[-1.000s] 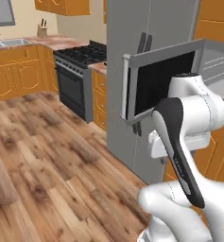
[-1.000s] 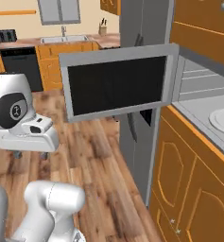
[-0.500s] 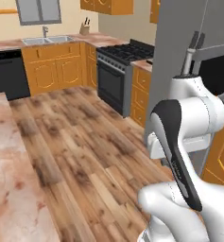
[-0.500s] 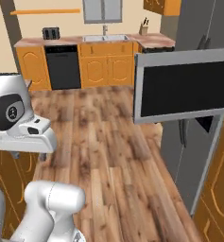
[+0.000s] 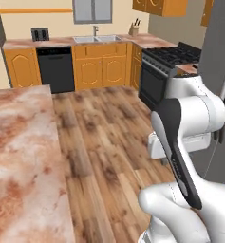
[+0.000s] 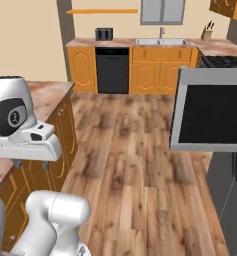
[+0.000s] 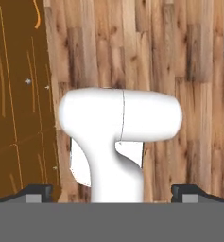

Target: Place the sponge inside the microwave to prepare for sanitizing.

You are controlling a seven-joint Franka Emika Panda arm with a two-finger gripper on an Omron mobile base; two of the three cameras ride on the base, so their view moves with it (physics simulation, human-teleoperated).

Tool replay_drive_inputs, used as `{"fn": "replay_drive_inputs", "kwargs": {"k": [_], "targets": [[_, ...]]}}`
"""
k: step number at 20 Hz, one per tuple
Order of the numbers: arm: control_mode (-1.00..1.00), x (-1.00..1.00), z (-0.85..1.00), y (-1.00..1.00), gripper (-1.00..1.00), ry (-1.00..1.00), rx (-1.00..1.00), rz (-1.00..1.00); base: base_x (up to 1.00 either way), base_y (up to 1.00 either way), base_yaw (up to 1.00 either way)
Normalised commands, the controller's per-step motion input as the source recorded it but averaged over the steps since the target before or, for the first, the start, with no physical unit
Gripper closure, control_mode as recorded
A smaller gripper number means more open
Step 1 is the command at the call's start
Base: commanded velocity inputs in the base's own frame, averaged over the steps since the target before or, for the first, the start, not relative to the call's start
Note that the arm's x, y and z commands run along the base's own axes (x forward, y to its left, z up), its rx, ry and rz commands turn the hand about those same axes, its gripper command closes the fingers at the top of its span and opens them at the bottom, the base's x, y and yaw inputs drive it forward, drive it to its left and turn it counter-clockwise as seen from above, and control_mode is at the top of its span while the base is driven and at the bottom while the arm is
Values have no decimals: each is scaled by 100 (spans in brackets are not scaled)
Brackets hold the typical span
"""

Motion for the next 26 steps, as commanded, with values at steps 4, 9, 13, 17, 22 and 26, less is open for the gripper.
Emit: {"fn": "replay_drive_inputs", "kwargs": {"k": [4, 9, 13, 17, 22, 26], "targets": [[100, 0, 0, 0, -100, 0, 0, 0, 42, -8, -5], [100, 0, 0, 0, -100, 0, 0, 0, 89, -13, -26], [100, 0, 0, 0, -100, 0, 0, 0, 81, 2, -11], [100, 0, 0, 0, -100, 0, 0, 0, 69, 36, -5], [100, 0, 0, 0, -100, 0, 0, 0, 90, 34, -2], [100, 0, 0, 0, -100, 0, 0, 0, 91, 43, -2]]}}
